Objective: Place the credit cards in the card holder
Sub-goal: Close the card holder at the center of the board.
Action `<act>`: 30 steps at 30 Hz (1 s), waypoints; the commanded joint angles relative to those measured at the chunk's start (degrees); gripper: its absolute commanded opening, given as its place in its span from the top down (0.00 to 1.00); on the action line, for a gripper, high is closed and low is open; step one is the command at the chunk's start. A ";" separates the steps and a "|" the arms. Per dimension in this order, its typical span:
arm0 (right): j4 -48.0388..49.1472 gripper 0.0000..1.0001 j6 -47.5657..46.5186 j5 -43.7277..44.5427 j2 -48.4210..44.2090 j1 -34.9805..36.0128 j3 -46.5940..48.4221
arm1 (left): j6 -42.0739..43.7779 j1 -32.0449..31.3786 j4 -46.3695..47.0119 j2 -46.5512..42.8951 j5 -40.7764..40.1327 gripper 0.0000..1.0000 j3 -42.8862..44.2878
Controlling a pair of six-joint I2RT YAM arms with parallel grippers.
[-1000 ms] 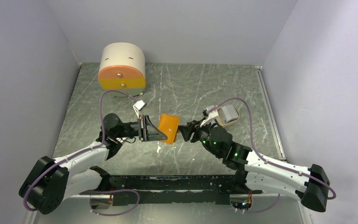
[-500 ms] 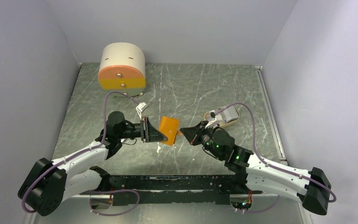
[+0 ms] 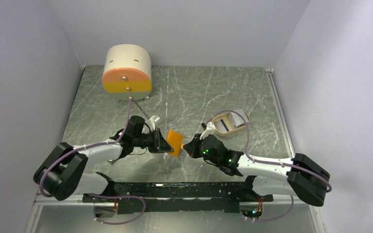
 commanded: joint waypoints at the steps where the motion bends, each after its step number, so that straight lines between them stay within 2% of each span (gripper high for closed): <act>1: 5.26 0.92 0.73 -3.77 5.32 -0.04 1.80 | 3.28 0.68 -1.84 3.01 -8.81 0.91 1.06; 4: 8.32 0.86 1.72 -5.68 9.87 -0.21 2.42 | 3.71 0.23 -2.85 4.74 -9.93 0.91 1.55; 8: 11.78 0.86 2.99 -6.95 15.29 -0.66 2.79 | 3.56 -0.55 -2.41 6.76 -10.87 0.91 1.38; 10: 13.16 0.81 3.41 -8.81 17.02 -0.93 3.16 | 3.34 -0.66 -1.71 7.80 -10.95 0.91 0.96; 13: 12.42 0.72 3.39 -9.49 18.21 -1.04 4.51 | 3.11 -0.91 -0.93 8.98 -11.00 0.91 0.41; 19: 13.87 0.71 3.98 -9.72 18.76 -1.29 4.01 | 3.24 -1.10 -0.87 9.51 -11.40 0.91 0.12; 21: 14.36 0.68 3.70 -10.16 19.27 -1.48 4.22 | 3.35 -1.07 -0.85 9.65 -11.30 0.91 0.10; 25: 12.05 0.65 2.70 -10.84 18.07 -1.89 5.18 | 3.28 -1.21 -0.42 10.37 -10.80 0.91 0.16; 30: -0.92 0.50 -0.04 -8.23 11.56 -2.18 7.86 | 3.38 -1.22 -1.01 10.34 -10.71 0.91 0.11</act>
